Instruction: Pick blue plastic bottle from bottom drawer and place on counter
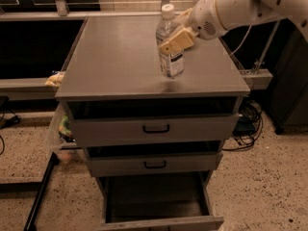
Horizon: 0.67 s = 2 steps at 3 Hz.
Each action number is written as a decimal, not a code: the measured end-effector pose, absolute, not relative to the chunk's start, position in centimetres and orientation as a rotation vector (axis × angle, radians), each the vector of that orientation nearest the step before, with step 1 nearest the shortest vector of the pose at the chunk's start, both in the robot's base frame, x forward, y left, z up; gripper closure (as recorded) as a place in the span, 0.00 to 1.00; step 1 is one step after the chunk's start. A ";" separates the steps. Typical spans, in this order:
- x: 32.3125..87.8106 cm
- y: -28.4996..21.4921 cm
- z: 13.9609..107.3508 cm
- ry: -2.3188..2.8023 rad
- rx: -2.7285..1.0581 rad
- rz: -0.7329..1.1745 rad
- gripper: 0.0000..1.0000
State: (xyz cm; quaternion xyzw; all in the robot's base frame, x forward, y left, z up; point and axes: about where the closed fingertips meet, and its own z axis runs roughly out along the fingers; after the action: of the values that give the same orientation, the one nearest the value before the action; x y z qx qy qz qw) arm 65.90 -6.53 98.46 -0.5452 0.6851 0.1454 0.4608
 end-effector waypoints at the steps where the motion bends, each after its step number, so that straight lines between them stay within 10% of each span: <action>1: 68.4 -6.7 97.8 1.697 -1.280 0.405 1.00; 2: 70.0 -7.1 96.6 1.736 -1.216 0.463 1.00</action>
Offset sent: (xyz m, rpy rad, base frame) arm 0.0604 -0.0181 -0.0312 0.1756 0.1466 -0.1115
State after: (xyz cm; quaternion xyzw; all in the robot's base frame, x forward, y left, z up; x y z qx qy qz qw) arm 70.00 -7.11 96.64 -0.4956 0.7075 0.1885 0.4672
